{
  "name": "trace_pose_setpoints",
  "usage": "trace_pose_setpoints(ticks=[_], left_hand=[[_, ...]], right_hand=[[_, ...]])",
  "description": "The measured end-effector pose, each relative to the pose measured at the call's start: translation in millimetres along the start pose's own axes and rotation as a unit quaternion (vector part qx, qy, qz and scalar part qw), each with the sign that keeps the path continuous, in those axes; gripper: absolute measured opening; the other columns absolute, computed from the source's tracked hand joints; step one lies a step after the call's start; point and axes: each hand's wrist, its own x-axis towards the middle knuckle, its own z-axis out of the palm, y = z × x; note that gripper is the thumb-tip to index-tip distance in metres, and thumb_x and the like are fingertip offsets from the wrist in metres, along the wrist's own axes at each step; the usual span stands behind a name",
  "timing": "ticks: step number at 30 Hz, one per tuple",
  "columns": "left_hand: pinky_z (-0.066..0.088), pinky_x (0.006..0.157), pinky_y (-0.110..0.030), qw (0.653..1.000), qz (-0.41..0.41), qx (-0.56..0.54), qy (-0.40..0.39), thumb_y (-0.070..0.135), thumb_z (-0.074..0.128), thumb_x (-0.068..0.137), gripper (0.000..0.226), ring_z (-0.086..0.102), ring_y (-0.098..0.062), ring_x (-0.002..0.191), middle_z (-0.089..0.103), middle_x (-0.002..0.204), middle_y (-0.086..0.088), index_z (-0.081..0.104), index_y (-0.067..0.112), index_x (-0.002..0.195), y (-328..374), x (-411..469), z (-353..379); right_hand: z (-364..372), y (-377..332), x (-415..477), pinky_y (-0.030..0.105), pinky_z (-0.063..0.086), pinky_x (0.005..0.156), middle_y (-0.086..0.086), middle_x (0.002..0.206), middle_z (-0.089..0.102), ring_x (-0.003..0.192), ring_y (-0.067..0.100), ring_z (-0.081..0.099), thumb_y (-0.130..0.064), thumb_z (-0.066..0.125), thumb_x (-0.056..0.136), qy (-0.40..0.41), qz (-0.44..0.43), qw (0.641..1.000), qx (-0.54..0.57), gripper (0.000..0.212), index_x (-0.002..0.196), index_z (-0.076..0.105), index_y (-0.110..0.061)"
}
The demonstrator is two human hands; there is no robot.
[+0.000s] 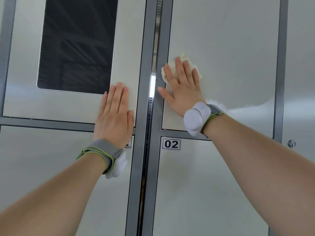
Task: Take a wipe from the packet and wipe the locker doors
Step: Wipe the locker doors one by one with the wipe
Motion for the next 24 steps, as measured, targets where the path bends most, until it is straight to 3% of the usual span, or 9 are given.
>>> trace_pose_setpoints(ticks=[5, 8, 11, 16, 20, 24], left_hand=[[0.003, 0.118, -0.036, 1.000, -0.006, 0.006, -0.001, 0.024, 0.022, 0.094, 0.058, 0.016, -0.032, 0.143, 0.021, 0.154, -0.019, 0.022, -0.003, 0.146, 0.3, -0.5, -0.2], [0.001, 0.118, -0.035, 1.000, -0.003, 0.003, -0.007, 0.025, 0.022, 0.094, 0.059, 0.016, -0.033, 0.143, 0.020, 0.154, -0.020, 0.021, -0.003, 0.146, 0.6, -2.1, 0.3], [0.000, 0.118, -0.034, 1.000, -0.005, 0.003, -0.002, 0.024, 0.023, 0.094, 0.059, 0.016, -0.033, 0.143, 0.021, 0.153, -0.020, 0.022, -0.003, 0.146, -0.4, -2.4, 0.4], [0.004, 0.118, -0.035, 1.000, -0.010, 0.002, 0.013, 0.022, 0.023, 0.094, 0.058, 0.019, -0.033, 0.142, 0.024, 0.153, -0.020, 0.024, -0.003, 0.145, 1.9, -4.1, 2.0], [0.004, 0.118, -0.035, 1.000, -0.007, -0.004, 0.015, 0.022, 0.024, 0.093, 0.058, 0.019, -0.033, 0.142, 0.024, 0.153, -0.020, 0.024, -0.003, 0.145, 2.2, -2.5, 1.6], [0.004, 0.118, -0.035, 1.000, -0.002, -0.004, 0.011, 0.022, 0.024, 0.094, 0.058, 0.019, -0.034, 0.142, 0.023, 0.153, -0.020, 0.024, -0.003, 0.146, 0.7, -3.1, 1.1]], right_hand=[[20.3, -4.0, -31.5, 0.042, -0.007, 0.117, 0.011, 0.159, 0.000, 0.146, 0.029, -0.004, -0.059, 0.010, 0.087, 0.024, -0.094, 0.995, -0.019, 0.073, 0.151, 0.011, -0.023], [34.2, -5.8, -56.2, 0.049, 0.007, 0.117, 0.014, 0.157, 0.014, 0.145, 0.032, 0.008, -0.055, 0.023, 0.091, 0.025, -0.130, 0.991, -0.026, 0.068, 0.149, 0.025, -0.019], [33.9, 0.1, -61.0, 0.046, 0.008, 0.117, 0.014, 0.156, 0.019, 0.144, 0.032, 0.013, -0.054, 0.025, 0.091, 0.032, -0.161, 0.986, -0.026, 0.066, 0.147, 0.030, -0.020], [13.5, 13.0, -34.2, 0.037, -0.011, 0.116, 0.007, 0.159, -0.004, 0.146, 0.026, -0.007, -0.062, 0.002, 0.083, 0.026, -0.033, 0.999, -0.019, 0.077, 0.151, 0.009, -0.026], [20.8, 5.3, -44.4, 0.039, -0.010, 0.115, 0.010, 0.159, 0.000, 0.146, 0.029, -0.004, -0.060, 0.010, 0.087, 0.036, -0.056, 0.998, 0.000, 0.074, 0.151, 0.012, -0.023], [37.8, -0.7, -70.5, 0.047, 0.004, 0.117, 0.015, 0.156, 0.015, 0.145, 0.032, 0.009, -0.055, 0.027, 0.091, 0.046, -0.124, 0.991, -0.024, 0.068, 0.148, 0.027, -0.019]])
